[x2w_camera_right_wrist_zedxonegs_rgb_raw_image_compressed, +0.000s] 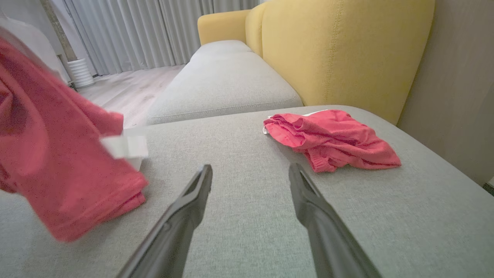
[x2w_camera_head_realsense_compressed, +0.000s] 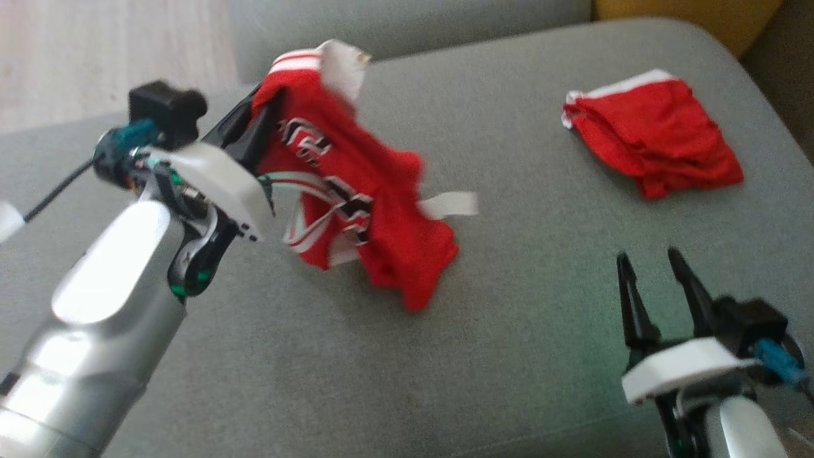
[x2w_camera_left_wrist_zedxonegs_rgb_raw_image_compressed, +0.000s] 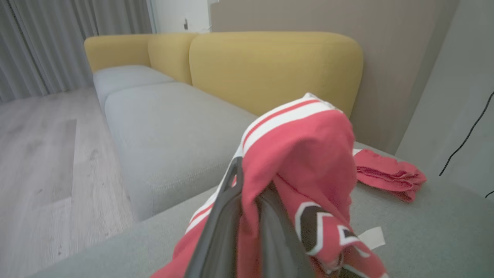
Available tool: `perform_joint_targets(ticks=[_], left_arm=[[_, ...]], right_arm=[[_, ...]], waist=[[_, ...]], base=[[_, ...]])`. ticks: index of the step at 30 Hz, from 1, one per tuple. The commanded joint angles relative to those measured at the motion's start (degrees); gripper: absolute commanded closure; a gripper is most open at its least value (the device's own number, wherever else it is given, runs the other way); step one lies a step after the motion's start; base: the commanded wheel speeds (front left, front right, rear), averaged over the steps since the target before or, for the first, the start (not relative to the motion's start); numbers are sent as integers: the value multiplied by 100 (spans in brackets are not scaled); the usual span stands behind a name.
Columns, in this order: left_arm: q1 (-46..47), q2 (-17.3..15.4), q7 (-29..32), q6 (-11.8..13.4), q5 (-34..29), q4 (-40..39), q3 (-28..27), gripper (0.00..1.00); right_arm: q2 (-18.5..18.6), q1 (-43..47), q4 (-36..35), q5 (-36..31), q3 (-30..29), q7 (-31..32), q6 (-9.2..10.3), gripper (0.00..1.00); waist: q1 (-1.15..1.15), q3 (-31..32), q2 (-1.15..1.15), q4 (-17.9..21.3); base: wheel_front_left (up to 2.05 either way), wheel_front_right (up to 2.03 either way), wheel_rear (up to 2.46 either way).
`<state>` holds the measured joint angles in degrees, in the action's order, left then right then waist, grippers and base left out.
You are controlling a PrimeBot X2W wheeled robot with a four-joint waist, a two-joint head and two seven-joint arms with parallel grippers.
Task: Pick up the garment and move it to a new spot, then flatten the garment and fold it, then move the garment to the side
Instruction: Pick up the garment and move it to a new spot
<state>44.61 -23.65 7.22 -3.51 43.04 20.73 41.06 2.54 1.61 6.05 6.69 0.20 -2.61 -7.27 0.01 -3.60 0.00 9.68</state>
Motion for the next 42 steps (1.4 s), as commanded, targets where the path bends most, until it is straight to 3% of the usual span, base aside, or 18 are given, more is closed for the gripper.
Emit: perform_joint_targets(ticks=[1, 11, 12, 13, 14, 15, 21, 29, 42], left_arm=[[229, -130, -245, 54, -2, 86, -299, 100], [-466, 47, -1084, 1, -5, 1616, -222, 100], [-506, 75, -1138, -16, 9, 1711, -216, 71], [-533, 102, -1195, -31, 26, 1791, -218, 55], [-551, 128, -1263, -42, 30, 1854, -217, 15], [-567, 147, -1321, -48, 36, 1907, -220, 0], [-682, 265, -1698, -43, 85, 2002, -277, 0], [-1448, 405, -2096, 155, 96, 1695, -304, 0], [-3671, 315, -2220, 1197, -3, -296, -1284, 0]], right_arm=[[33, -440, -146, 70, 180, -101, -22, 0], [33, -713, 196, 76, 137, -311, -22, 0], [33, -724, 220, 73, 134, -318, -22, 0], [33, -734, 242, 69, 135, -323, -22, 0], [33, -740, 263, 63, 129, -327, -22, 0], [33, -749, 283, 61, 137, -328, -22, 0], [33, -730, 382, 48, 159, -327, -22, 0], [33, -396, 479, -3, 65, -265, -22, 0], [33, 350, 307, -55, 43, -192, -22, 0]], waist=[[-1, -419, 0, 221], [-1, -756, 0, 187], [-1, -742, 0, 152], [-1, -726, 0, 110], [-1, -697, 0, 56], [-1, -667, 0, 12], [-1, -361, 0, -225], [-1, 391, 0, -621], [-1, 831, 0, -1000]], base=[[0, 0, 0], [0, 0, 0], [0, 0, 0], [0, 0, 0], [0, 0, 0], [0, 0, 0], [0, 0, 0], [0, 0, 0], [0, 0, 0]])
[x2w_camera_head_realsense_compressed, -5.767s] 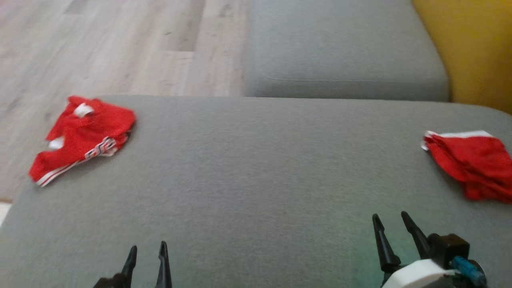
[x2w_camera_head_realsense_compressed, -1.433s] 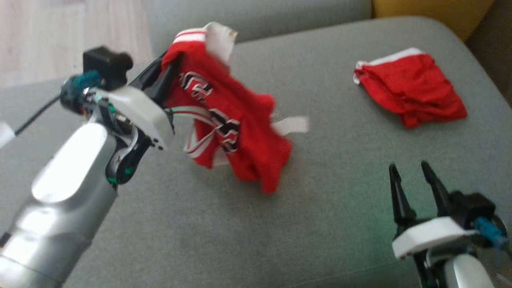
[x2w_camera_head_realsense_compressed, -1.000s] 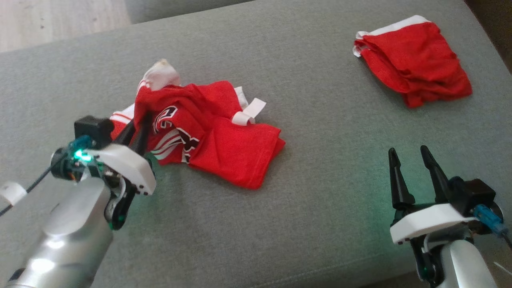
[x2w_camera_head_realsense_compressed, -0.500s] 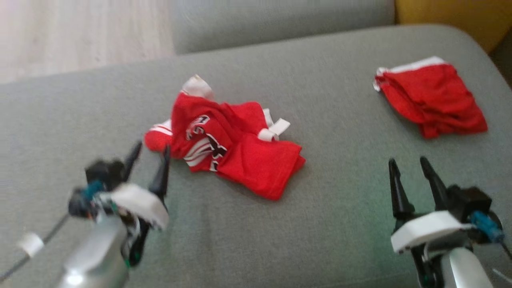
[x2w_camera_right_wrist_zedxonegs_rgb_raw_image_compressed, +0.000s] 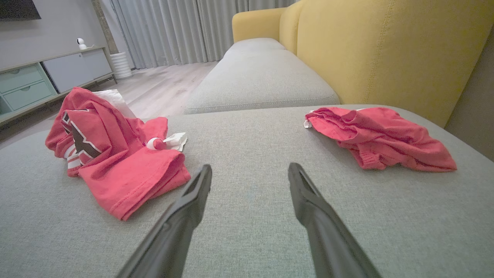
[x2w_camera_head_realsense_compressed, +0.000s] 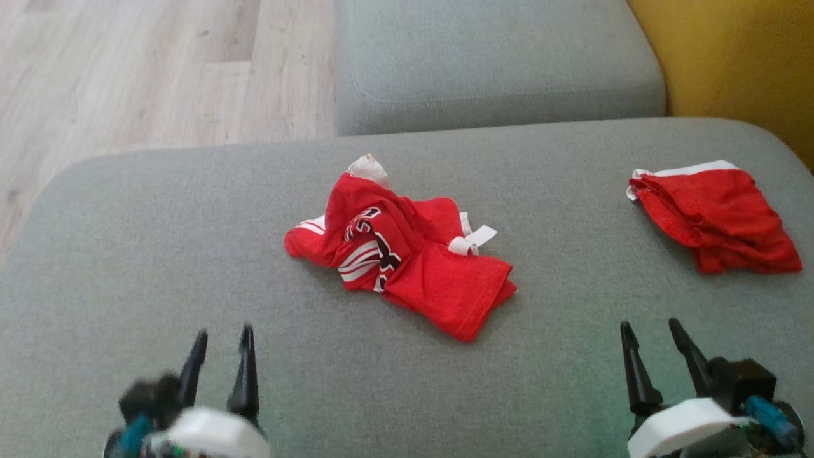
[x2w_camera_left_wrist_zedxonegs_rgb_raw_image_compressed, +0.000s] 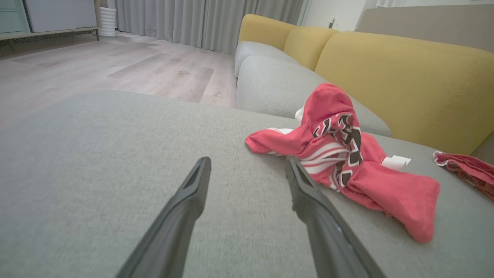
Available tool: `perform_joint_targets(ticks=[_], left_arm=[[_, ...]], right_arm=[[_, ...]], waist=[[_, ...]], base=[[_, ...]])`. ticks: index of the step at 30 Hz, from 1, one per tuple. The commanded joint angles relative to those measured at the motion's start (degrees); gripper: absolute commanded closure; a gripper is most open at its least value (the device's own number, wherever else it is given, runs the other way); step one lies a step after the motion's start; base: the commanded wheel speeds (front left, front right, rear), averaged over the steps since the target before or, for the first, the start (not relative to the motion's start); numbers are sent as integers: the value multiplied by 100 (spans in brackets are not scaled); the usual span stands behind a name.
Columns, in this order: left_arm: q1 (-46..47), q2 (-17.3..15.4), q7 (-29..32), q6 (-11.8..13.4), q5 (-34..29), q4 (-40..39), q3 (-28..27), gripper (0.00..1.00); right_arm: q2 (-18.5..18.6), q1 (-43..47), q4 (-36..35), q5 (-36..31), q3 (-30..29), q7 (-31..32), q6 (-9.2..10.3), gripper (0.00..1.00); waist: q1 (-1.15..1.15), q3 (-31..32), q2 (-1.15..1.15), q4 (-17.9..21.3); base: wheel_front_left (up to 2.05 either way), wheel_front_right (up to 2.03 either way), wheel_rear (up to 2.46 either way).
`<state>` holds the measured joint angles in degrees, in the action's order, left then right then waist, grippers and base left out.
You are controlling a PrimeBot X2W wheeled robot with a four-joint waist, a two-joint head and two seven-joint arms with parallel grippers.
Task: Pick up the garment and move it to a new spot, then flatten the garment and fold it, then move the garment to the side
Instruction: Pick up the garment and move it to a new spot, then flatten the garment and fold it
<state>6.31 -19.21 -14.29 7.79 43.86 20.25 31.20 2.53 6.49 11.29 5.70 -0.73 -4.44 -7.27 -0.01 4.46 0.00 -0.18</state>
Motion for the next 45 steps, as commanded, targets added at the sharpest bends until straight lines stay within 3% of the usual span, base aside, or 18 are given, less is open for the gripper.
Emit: perform_joint_targets(ticks=[1, 13, 34, 45], left_arm=[[-17, -115, -69, 111, -153, -368, -344, 0], [-957, 195, -70, 234, -558, -850, -672, 0], [-1053, 201, -65, 199, -710, -746, -651, 0], [-902, 194, 57, 192, -737, -871, -542, 0]], right_arm=[[34, -106, -218, 71, 141, -17, -22, 0], [34, -50, 49, 285, 293, -182, -22, 0], [34, -107, 393, 352, 436, -323, -22, 0], [34, -827, 646, 71, 485, -214, -22, 0]], waist=[[1, 41, 0, -24], [1, 209, 0, -88], [1, 337, 0, -200], [1, 81, 0, -620]], base=[[0, 0, 0], [0, 0, 0], [0, 0, 0], [0, 0, 0]])
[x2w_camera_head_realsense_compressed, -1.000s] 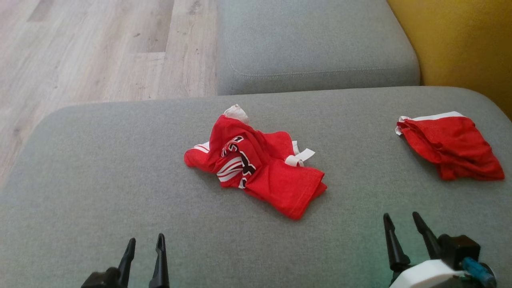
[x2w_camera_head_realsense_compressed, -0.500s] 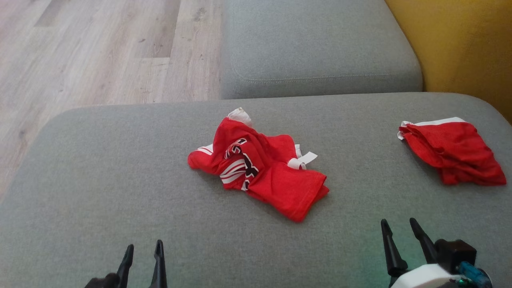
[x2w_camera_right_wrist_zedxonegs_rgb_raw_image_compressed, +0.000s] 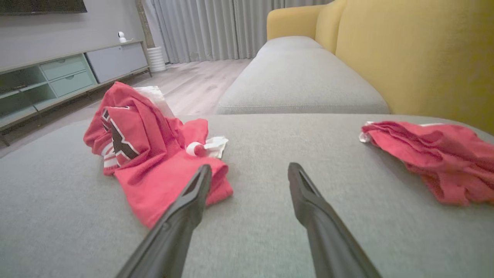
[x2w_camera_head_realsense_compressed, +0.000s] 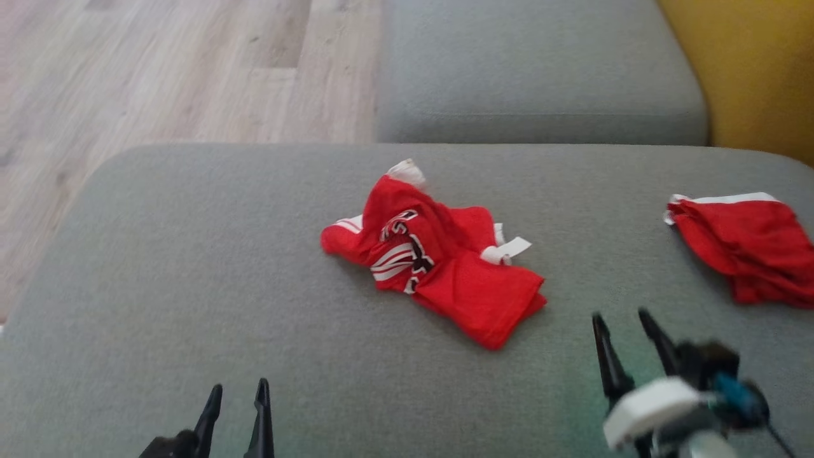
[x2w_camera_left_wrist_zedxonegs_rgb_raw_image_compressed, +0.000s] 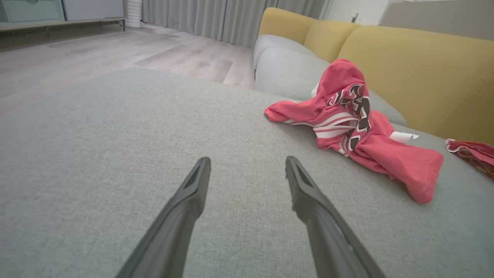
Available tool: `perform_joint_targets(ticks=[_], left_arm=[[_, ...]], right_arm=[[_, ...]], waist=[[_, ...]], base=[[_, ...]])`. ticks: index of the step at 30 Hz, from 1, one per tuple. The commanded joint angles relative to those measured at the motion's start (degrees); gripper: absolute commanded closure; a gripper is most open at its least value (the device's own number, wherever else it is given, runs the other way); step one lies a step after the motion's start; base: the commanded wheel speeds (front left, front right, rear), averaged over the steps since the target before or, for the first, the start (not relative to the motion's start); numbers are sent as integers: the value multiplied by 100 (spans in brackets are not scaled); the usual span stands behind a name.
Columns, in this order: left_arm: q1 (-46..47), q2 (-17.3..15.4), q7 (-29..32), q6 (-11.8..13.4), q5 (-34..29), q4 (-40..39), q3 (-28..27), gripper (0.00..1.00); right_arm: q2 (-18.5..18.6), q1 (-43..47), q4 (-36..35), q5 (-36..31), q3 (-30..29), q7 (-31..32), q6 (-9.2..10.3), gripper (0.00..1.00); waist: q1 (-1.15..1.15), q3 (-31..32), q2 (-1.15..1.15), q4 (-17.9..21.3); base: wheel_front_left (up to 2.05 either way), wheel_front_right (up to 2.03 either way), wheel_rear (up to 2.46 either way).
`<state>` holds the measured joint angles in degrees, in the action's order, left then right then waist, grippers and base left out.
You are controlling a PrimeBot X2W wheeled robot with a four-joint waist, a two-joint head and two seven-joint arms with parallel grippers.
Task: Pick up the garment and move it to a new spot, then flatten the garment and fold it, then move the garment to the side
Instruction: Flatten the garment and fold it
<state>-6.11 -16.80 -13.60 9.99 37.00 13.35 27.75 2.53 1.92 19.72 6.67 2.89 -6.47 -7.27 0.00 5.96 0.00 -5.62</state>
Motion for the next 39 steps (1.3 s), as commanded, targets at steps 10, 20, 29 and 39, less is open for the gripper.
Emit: perform_joint_targets(ticks=[10, 20, 29, 39], left_arm=[[540, -77, 81, 17, -173, -341, -88, 0], [668, -94, 76, 63, -220, -396, -80, 0], [690, -106, 54, 107, -219, -374, -98, 0], [663, -95, 31, 121, -186, -322, -81, 0]], right_arm=[[34, -1527, 1215, -320, -164, -82, -22, 0], [34, -2358, 2635, -235, -165, -433, -22, 0], [34, -2692, 3126, 94, 262, -725, -22, 85], [34, -2637, 2602, 483, 1444, -834, -22, 100]], waist=[[0, -554, 0, -784], [0, -944, 0, -1139], [0, -948, 0, -1075], [0, -764, 0, -791]], base=[[0, 0, 0], [0, 0, 0], [0, 0, 0], [0, 0, 0]])
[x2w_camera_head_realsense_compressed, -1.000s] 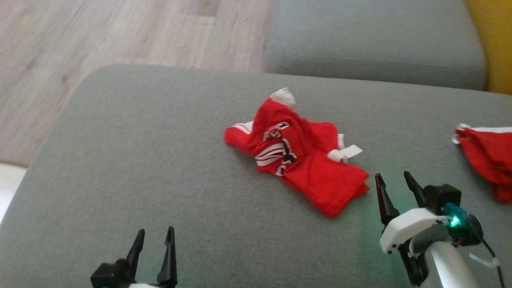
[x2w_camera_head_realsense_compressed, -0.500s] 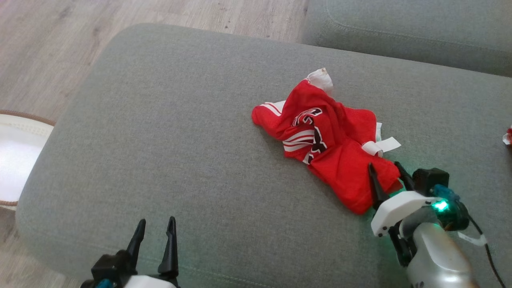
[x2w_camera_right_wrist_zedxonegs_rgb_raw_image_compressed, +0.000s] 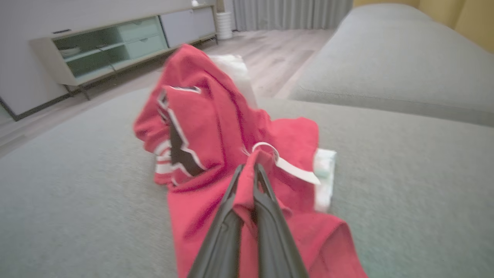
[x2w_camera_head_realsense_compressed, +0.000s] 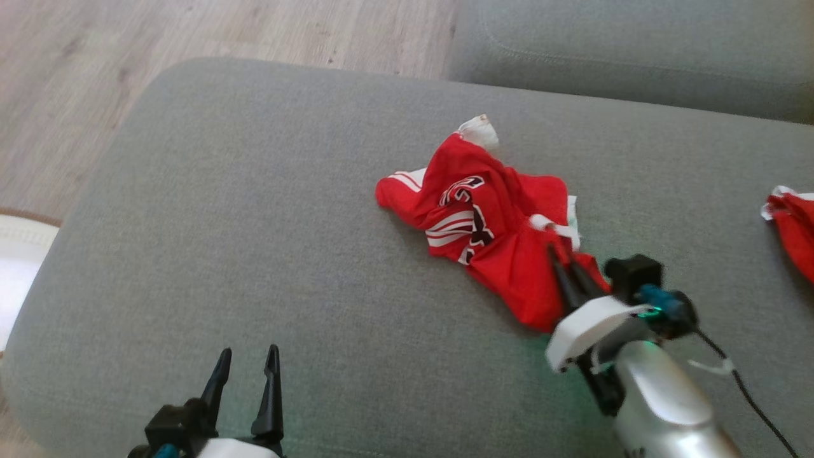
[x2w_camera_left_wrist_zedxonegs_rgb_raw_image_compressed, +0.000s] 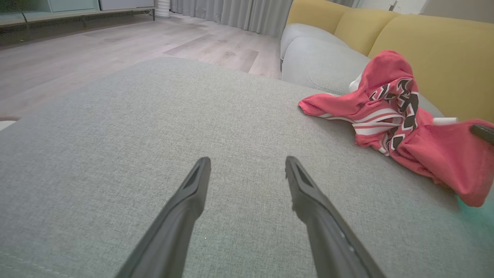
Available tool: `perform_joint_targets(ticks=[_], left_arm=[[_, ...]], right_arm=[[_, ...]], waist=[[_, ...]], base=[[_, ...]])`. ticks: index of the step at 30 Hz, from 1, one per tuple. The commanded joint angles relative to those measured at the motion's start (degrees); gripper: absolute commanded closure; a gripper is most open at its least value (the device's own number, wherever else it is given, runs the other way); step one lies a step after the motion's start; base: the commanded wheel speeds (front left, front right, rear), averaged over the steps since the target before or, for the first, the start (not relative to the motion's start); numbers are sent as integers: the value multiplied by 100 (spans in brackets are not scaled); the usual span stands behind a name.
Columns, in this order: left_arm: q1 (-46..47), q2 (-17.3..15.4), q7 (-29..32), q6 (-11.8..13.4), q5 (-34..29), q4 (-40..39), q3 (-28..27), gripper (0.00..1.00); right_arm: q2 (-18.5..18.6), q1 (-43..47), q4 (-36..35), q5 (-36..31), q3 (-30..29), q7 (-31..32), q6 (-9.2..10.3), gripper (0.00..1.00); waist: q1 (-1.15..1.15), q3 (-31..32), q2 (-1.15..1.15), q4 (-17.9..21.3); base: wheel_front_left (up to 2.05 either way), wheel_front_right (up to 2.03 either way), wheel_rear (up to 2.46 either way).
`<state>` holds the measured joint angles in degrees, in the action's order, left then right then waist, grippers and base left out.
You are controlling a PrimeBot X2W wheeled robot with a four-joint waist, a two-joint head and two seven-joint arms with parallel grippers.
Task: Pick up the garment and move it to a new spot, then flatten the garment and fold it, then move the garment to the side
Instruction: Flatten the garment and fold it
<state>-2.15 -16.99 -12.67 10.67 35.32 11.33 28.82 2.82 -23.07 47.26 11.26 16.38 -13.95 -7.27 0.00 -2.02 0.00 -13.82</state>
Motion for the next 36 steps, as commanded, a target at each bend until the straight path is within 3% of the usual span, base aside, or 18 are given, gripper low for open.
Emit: perform_joint_targets(ticks=[1, 7, 12, 20, 21, 22, 23, 28, 36], left_arm=[[255, -78, -62, 59, -13, -118, -188, 0], [179, -90, -75, 91, 24, -135, -208, 0], [161, -97, -92, 105, 46, -145, -233, 0], [148, -97, -112, 115, 63, -156, -240, 0], [146, -95, -114, 114, 65, -154, -238, 0], [146, -92, -116, 113, 67, -150, -234, 0], [148, -90, -118, 110, 69, -143, -231, 0], [154, -77, -129, 96, 73, -106, -220, 0], [174, -38, -145, 74, 70, -83, -179, 0]], right_arm=[[6, -79, -274, 55, 278, -86, -22, 100], [11, 373, -940, 62, 1553, 377, -22, 100], [255, 781, -1521, 170, 2456, 867, -22, 100], [603, 1307, -2128, 362, 3201, 1444, -22, 100], [631, 1343, -2149, 327, 3237, 1479, -22, 77], [649, 1375, -2168, 307, 3248, 1485, -22, 11], [641, 1418, -2196, 340, 3207, 1461, -22, 0], [651, 1471, -2381, 421, 2736, 1324, -22, 0], [629, 1354, -2757, -123, 587, 1330, -22, 0]], waist=[[0, 62, 0, 51], [0, 231, 0, 189], [0, 289, 0, 284], [0, 309, 0, 405], [0, 310, 0, 417], [0, 309, 0, 426], [0, 309, 0, 433], [0, 309, 0, 438], [0, 264, 0, 201]], base=[[0, 0, 0], [0, 0, 0], [0, 0, 0], [0, 0, 0], [0, 0, 0], [0, 0, 0], [0, 0, 0], [0, 0, 0], [0, 0, 0]])
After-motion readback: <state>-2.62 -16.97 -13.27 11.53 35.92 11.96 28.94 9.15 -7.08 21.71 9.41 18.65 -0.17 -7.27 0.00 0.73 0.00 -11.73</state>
